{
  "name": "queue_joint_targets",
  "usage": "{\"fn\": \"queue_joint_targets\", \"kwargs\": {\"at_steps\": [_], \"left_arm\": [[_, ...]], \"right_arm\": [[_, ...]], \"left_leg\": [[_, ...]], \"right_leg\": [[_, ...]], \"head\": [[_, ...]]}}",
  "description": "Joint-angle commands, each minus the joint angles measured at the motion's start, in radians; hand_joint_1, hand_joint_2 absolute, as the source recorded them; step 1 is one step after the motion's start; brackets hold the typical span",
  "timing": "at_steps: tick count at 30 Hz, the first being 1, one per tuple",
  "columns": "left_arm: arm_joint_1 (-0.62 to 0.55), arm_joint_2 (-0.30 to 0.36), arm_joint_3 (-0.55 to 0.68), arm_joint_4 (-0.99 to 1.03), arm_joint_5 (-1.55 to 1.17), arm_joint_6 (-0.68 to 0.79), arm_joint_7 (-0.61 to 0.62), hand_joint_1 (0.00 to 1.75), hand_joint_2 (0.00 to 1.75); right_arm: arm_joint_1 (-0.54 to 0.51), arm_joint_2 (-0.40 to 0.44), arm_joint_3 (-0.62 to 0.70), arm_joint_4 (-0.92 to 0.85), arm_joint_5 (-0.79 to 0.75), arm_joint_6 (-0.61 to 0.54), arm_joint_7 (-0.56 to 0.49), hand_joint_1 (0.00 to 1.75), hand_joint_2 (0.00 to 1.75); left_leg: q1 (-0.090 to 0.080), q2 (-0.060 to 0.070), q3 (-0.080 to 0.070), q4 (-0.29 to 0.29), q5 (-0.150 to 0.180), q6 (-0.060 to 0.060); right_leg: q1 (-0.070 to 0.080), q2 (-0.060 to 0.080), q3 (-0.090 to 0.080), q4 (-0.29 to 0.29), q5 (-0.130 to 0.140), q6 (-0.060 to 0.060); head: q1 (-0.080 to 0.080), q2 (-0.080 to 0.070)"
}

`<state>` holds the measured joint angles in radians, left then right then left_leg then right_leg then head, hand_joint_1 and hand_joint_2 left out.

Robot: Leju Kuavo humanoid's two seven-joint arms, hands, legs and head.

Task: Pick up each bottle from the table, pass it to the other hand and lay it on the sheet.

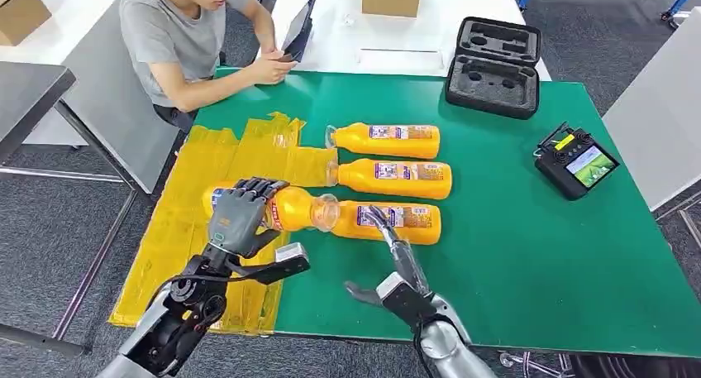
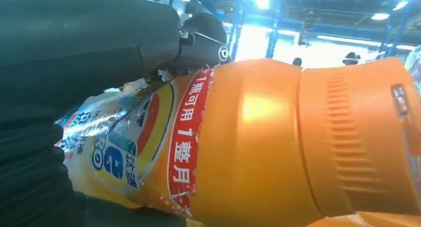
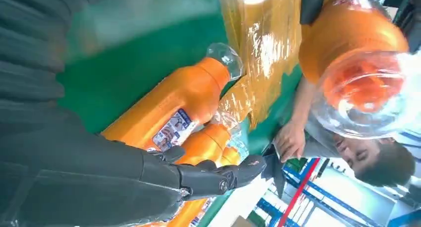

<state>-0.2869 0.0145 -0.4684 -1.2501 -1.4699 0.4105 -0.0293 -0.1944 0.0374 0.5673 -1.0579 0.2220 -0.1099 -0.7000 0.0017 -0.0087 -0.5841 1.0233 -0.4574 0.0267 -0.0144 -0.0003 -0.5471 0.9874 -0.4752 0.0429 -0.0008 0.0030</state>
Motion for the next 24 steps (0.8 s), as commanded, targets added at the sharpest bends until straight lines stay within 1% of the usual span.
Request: {"fn": "queue_joint_targets", "kwargs": {"at_steps": [1,4,7,10,11,12,15,17,18,21,24], "left_arm": [[-0.006,-0.009,0.062,0.036,-0.073,-0.009,0.060,1.68,1.75],[-0.006,-0.009,0.062,0.036,-0.073,-0.009,0.060,1.68,1.75],[-0.006,-0.009,0.062,0.036,-0.073,-0.009,0.060,1.69,1.75],[0.000,-0.009,0.077,0.044,-0.087,-0.040,0.071,1.64,1.75],[0.002,-0.005,0.085,0.051,-0.091,-0.052,0.077,1.68,1.75],[0.005,-0.002,0.095,0.056,-0.091,-0.067,0.083,1.64,1.75],[0.017,0.014,0.121,0.054,-0.098,-0.107,0.091,1.64,1.75],[0.023,0.028,0.133,0.052,-0.099,-0.121,0.092,1.69,1.75],[0.027,0.032,0.134,0.052,-0.098,-0.129,0.088,1.66,1.75],[0.027,0.032,0.134,0.052,-0.098,-0.129,0.088,1.66,1.75],[0.027,0.032,0.134,0.052,-0.098,-0.129,0.088,1.66,1.75]], "right_arm": [[-0.016,-0.018,0.045,-0.012,0.003,0.001,0.002,0.00,1.75],[-0.016,-0.018,0.045,-0.012,0.003,0.001,0.002,0.00,1.75],[-0.016,-0.018,0.045,-0.012,0.003,0.001,0.002,0.00,1.75],[-0.015,-0.018,0.042,-0.008,-0.001,0.001,0.002,0.00,1.75],[-0.013,-0.018,0.042,-0.011,-0.002,0.002,0.002,0.00,1.75],[-0.011,-0.018,0.043,-0.014,-0.003,0.002,0.002,0.00,1.75],[-0.010,-0.016,0.041,-0.010,-0.004,0.004,0.002,0.00,1.75],[-0.009,-0.017,0.040,-0.009,-0.006,0.005,0.002,0.00,1.75],[-0.008,-0.017,0.040,-0.009,-0.007,0.006,0.002,0.00,1.75],[-0.008,-0.017,0.040,-0.009,-0.007,0.006,0.002,0.00,1.75],[-0.008,-0.017,0.040,-0.009,-0.007,0.006,0.002,0.00,1.75]], "left_leg": [[0.001,0.001,0.001,0.000,0.000,-0.001],[0.002,0.001,0.003,-0.002,0.001,-0.002],[0.001,0.001,0.001,0.000,0.000,-0.001],[0.001,0.000,0.001,0.000,0.000,-0.001],[0.001,0.001,0.002,-0.001,0.000,-0.001],[0.000,0.001,0.001,-0.001,0.000,-0.001],[0.001,0.001,0.002,-0.001,0.000,-0.001],[0.001,0.002,0.002,-0.001,0.000,-0.001],[0.000,0.002,0.001,-0.001,0.000,-0.001],[0.002,0.003,0.003,-0.002,0.000,-0.002],[0.001,0.001,0.002,-0.001,0.000,-0.001]], "right_leg": [[0.001,0.001,0.001,-0.001,0.001,-0.002],[0.002,0.000,0.003,-0.002,0.001,-0.003],[0.001,0.000,0.001,-0.001,0.001,-0.002],[0.001,0.000,0.001,0.000,0.000,-0.001],[0.001,0.000,0.002,-0.001,0.000,-0.002],[0.000,0.000,0.001,-0.001,0.000,-0.001],[0.001,0.001,0.001,-0.001,0.000,-0.002],[0.001,0.001,0.001,-0.001,0.000,-0.002],[0.000,0.001,0.001,0.000,0.000,-0.001],[0.002,0.002,0.003,-0.002,0.001,-0.003],[0.001,0.001,0.001,-0.001,0.000,-0.002]], "head": [[0.000,0.000],[0.000,0.000],[0.000,0.000],[0.000,0.000],[0.000,0.000],[0.000,0.000],[0.000,0.000],[0.000,0.000],[0.000,0.000],[0.000,0.000],[0.000,0.000]]}}
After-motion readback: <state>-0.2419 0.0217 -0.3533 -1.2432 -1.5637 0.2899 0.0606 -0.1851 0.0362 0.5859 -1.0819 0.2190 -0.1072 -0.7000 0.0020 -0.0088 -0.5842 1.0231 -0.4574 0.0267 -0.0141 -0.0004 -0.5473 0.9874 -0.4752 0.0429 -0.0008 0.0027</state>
